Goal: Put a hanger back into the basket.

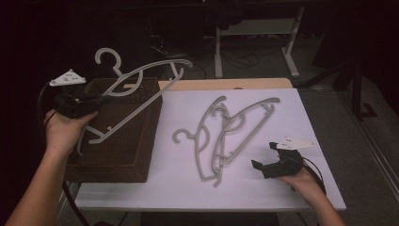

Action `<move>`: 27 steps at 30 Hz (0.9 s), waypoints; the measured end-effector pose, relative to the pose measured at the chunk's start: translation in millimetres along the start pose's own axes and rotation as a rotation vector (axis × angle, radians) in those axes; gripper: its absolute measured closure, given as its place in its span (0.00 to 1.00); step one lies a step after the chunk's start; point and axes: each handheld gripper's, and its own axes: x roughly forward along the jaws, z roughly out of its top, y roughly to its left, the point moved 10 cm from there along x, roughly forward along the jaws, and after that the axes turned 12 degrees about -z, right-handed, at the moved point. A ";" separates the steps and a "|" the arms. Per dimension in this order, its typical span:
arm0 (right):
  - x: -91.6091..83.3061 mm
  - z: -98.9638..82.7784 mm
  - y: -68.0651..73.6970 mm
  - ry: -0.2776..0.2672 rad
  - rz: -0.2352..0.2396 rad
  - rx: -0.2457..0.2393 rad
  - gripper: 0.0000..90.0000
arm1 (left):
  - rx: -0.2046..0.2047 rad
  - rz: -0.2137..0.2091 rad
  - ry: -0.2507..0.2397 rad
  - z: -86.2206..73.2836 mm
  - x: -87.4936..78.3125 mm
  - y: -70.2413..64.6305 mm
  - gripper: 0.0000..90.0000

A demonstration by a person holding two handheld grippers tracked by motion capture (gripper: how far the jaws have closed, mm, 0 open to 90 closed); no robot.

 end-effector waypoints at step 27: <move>1.6 -1.9 -5.2 0.008 -0.016 0.002 0.00 | -0.077 0.161 0.127 -80.3 -13.8 90.4 0.91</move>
